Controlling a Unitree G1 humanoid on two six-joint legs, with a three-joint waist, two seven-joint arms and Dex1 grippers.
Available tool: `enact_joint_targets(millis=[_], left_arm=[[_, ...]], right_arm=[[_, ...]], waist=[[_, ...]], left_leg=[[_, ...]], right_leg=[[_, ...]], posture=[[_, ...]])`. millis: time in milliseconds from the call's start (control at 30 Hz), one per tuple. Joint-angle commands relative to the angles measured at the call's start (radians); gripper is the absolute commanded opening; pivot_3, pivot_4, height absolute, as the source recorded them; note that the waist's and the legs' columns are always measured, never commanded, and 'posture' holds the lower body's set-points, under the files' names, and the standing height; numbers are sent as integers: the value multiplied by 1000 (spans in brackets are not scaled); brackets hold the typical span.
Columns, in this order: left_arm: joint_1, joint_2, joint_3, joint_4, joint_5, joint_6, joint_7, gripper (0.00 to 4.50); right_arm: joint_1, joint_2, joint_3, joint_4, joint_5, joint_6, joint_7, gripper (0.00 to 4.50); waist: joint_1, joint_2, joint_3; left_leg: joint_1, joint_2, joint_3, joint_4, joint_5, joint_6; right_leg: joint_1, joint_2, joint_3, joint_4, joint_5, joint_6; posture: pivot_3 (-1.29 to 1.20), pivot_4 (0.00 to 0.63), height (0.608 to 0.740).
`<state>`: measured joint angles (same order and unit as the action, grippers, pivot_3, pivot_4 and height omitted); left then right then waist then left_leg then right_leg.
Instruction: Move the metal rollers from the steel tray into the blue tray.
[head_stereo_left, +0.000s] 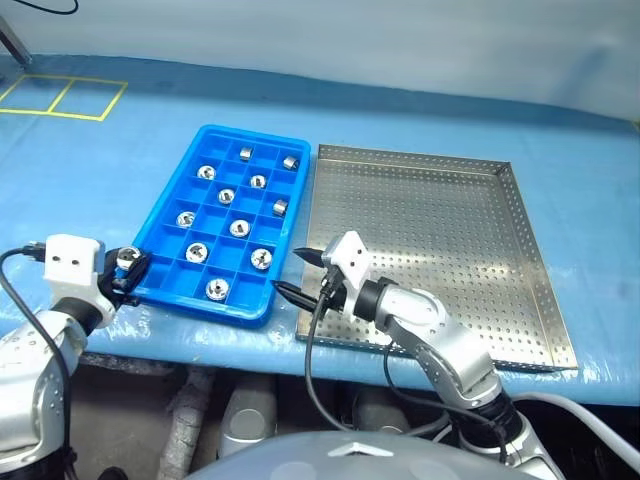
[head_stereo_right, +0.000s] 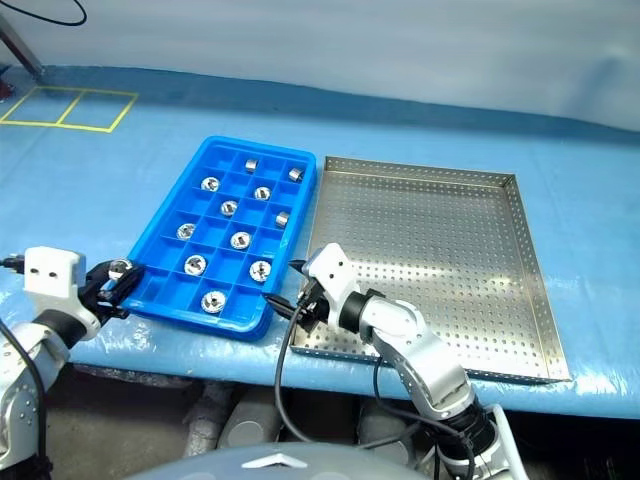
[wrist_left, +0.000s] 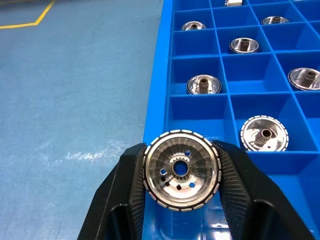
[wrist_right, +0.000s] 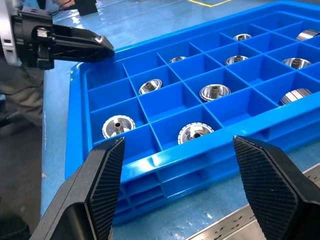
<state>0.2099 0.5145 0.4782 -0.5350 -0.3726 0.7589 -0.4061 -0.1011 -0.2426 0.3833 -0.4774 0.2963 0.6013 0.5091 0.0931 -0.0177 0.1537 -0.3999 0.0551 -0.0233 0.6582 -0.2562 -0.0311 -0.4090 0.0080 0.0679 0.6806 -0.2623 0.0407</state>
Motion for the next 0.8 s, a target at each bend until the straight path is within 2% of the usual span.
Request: enact_joint_targets(millis=[33,300,800], left_arm=[[-32,27,-33,-3,-10,5,-14,1760],[-39,81,-68,17,-5,90,-22,1760],[-65,121,-15,-88,-17,235,34,1760]], right_arm=[[10,3,-9,-47,6,-3,-17,3646],[37,-1,-23,-71,5,7,-56,3646],[44,-7,-25,-73,3,13,-75,3646]], waist=[[-5,0,0],[-25,0,0],[-41,0,0]], left_leg=[[0,0,0,0,0,0],[0,0,0,-1,0,0],[0,0,0,-1,0,0]], right_leg=[[0,0,0,0,0,0],[-1,0,0,0,0,0],[-1,0,0,0,0,0]], posture=[[234,150,740],[195,150,740],[202,150,740]])
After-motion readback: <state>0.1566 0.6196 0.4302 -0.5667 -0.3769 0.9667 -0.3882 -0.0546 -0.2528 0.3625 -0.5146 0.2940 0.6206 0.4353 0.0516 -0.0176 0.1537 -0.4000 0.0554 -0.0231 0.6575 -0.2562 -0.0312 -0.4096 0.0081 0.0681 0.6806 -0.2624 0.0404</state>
